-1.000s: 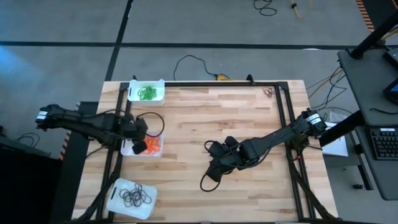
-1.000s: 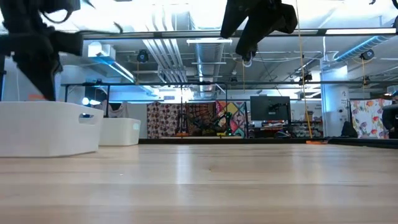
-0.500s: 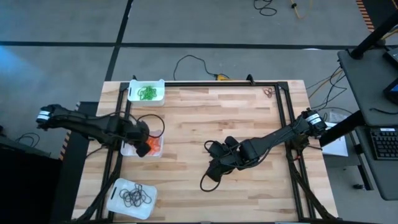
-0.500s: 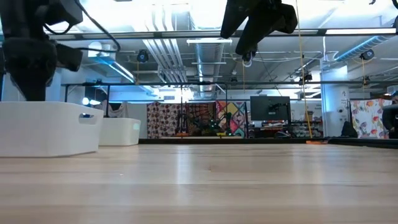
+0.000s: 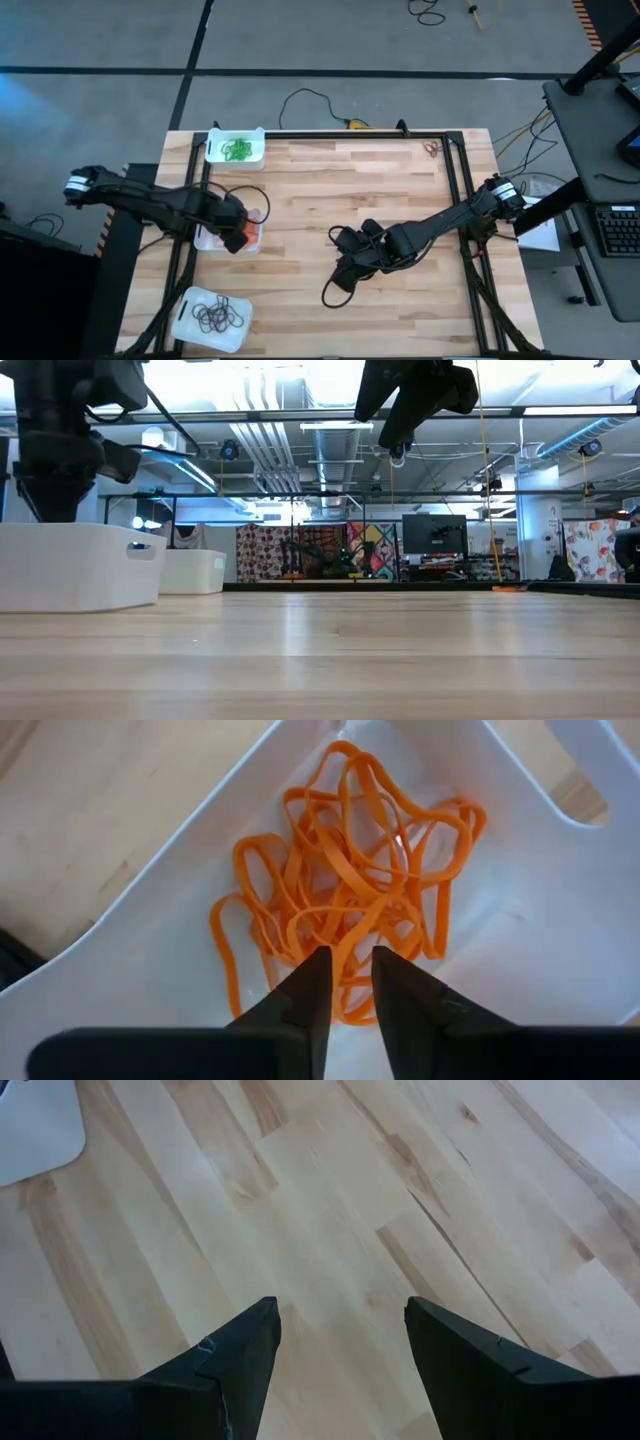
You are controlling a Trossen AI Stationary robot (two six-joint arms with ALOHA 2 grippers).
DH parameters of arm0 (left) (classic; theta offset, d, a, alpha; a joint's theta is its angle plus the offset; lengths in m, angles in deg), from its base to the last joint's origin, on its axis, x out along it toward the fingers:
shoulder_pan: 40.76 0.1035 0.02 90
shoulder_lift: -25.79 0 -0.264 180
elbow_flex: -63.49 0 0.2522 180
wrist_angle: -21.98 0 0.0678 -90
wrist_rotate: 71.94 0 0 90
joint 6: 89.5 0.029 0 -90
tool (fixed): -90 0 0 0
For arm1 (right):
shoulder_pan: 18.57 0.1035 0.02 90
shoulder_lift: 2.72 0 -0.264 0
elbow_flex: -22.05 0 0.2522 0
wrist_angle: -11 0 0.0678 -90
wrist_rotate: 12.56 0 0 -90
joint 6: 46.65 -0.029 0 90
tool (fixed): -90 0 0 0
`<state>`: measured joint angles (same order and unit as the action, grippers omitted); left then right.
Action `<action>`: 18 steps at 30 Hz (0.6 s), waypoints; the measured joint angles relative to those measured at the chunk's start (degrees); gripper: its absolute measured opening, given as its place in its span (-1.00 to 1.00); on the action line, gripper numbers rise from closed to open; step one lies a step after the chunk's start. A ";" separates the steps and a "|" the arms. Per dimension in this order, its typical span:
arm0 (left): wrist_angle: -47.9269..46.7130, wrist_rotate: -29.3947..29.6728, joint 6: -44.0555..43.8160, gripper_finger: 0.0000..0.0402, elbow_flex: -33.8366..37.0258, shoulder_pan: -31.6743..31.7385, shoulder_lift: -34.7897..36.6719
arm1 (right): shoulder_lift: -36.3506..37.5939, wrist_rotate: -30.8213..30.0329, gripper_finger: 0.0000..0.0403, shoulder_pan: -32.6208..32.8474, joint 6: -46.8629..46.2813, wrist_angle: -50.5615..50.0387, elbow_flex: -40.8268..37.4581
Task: Sort rubber bands into baskets
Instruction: Put the orange rubber band into the middle white bin
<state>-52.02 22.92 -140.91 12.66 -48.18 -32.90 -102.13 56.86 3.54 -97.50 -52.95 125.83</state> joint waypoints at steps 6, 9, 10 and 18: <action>-0.50 -1.32 -0.78 -0.54 -4.80 -0.05 -2.40 | 0.00 0.00 0.07 -0.02 0.00 0.02 0.00; -2.69 -1.54 -1.39 -0.47 -11.21 -0.46 -3.05 | 0.00 0.00 0.07 0.00 0.02 0.02 0.00; -3.31 -1.74 -1.94 -0.46 -13.32 -0.46 -3.34 | 0.00 0.00 0.07 -0.01 0.02 0.02 0.00; -2.15 -2.34 -1.62 -0.44 -25.31 -3.03 -8.55 | 0.00 0.00 0.07 -0.01 0.02 0.03 0.00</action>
<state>-54.18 20.58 -142.52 -12.65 -51.21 -41.46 -102.13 56.86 3.52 -97.48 -52.92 125.83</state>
